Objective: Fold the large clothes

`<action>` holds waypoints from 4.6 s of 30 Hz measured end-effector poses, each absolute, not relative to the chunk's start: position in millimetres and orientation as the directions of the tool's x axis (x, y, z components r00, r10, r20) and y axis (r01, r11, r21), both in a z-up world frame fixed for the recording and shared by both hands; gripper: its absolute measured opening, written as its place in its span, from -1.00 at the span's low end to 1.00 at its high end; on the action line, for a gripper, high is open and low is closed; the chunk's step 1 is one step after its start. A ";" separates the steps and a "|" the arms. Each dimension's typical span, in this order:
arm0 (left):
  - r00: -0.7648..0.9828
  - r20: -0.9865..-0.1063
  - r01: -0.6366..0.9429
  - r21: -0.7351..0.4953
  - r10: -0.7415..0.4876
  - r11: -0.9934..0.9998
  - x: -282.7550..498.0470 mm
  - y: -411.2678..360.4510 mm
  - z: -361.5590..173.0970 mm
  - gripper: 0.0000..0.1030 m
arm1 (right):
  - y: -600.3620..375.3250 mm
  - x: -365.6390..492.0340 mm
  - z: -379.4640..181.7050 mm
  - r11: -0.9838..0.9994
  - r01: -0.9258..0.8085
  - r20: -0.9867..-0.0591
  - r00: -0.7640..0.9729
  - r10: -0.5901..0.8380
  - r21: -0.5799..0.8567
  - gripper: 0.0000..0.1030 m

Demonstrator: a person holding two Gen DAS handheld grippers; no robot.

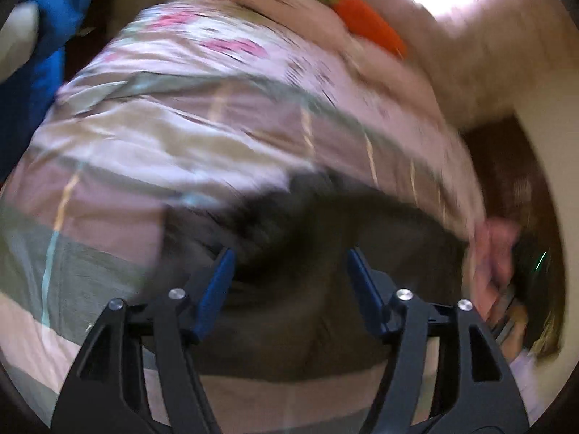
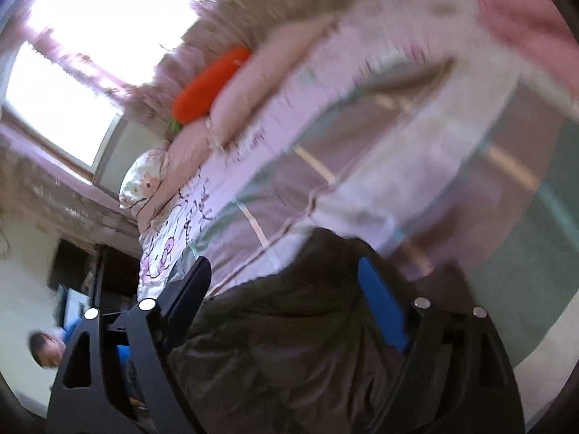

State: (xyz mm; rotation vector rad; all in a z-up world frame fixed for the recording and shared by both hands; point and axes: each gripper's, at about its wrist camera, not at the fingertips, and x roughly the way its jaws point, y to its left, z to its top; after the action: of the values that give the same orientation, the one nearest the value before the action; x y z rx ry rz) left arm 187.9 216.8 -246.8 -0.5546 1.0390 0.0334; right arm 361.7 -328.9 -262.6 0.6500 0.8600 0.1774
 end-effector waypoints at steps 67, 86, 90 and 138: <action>0.195 -0.928 -0.357 0.234 0.317 0.904 245.4 225.1 -380.6 0.65 | -261.9 348.9 -357.0 0.991 -0.042 -0.912 0.389 0.132 0.125 -0.14; 0.242 -0.949 -0.351 0.111 0.204 0.930 241.3 200.0 -376.4 0.74 | -49.0 348.9 -367.3 0.937 -0.349 -0.930 0.349 0.118 -0.012 0.97; 0.240 -0.942 -0.369 0.133 0.232 0.920 239.3 212.4 -369.5 0.74 | -52.6 367.1 -380.4 0.958 -0.285 -0.938 0.328 0.116 0.018 0.97; 0.377 -0.926 -0.405 -0.140 0.025 0.903 262.6 215.6 -346.6 0.27 | -46.4 371.9 -344.1 0.951 -0.301 -0.883 0.460 0.086 -0.064 0.97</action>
State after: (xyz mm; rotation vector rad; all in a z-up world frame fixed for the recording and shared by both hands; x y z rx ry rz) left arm 262.6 215.6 -346.6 -0.3741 1.1584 0.2836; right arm 371.9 -46.4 -344.1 -0.2235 1.0680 0.2411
